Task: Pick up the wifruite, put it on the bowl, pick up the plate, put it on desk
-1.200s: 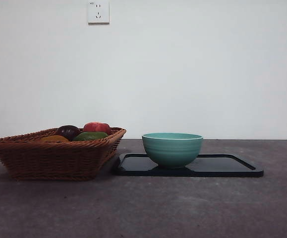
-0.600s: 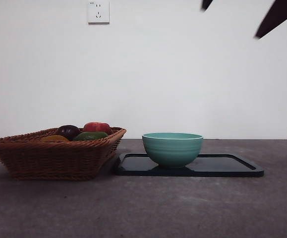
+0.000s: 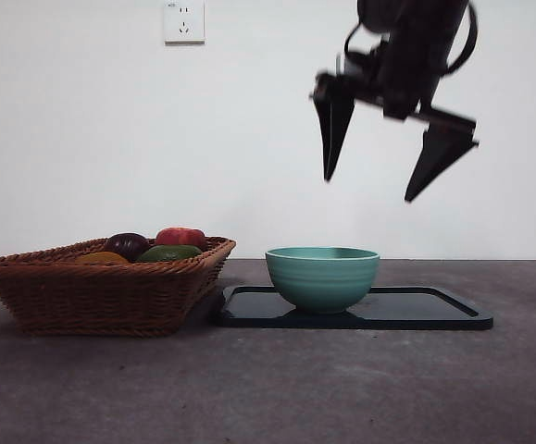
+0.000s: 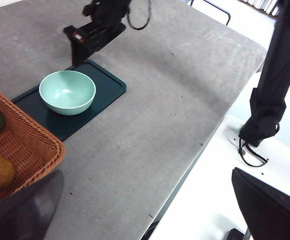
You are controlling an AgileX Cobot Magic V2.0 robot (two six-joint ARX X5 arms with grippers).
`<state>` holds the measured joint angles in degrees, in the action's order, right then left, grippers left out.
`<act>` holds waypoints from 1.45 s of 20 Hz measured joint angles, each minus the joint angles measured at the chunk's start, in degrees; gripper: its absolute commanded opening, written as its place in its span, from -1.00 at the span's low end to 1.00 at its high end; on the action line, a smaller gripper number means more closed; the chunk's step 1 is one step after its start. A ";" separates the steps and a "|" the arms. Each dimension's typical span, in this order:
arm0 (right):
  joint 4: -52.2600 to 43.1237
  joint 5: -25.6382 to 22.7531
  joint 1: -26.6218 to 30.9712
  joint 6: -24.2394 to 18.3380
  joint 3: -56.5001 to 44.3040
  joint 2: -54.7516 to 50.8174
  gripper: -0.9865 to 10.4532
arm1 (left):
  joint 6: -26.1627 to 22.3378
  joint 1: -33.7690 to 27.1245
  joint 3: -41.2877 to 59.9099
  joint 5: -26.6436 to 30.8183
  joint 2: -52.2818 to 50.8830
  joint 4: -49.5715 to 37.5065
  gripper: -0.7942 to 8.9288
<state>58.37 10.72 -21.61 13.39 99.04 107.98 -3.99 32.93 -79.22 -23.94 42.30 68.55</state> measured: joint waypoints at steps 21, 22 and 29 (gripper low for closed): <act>-3.45 4.15 2.51 -0.81 0.92 13.14 -0.81 | 0.00 0.00 0.00 0.00 0.00 0.00 0.39; -3.48 4.11 2.51 -0.94 0.92 13.42 -0.81 | 0.00 0.00 0.00 0.00 0.00 0.00 0.39; -1.11 2.86 2.89 -1.18 1.01 12.92 -0.81 | 0.00 0.00 0.00 0.00 0.00 0.00 0.39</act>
<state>57.25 13.58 -18.72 12.21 100.05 120.90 -3.99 32.93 -79.22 -23.94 42.30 68.55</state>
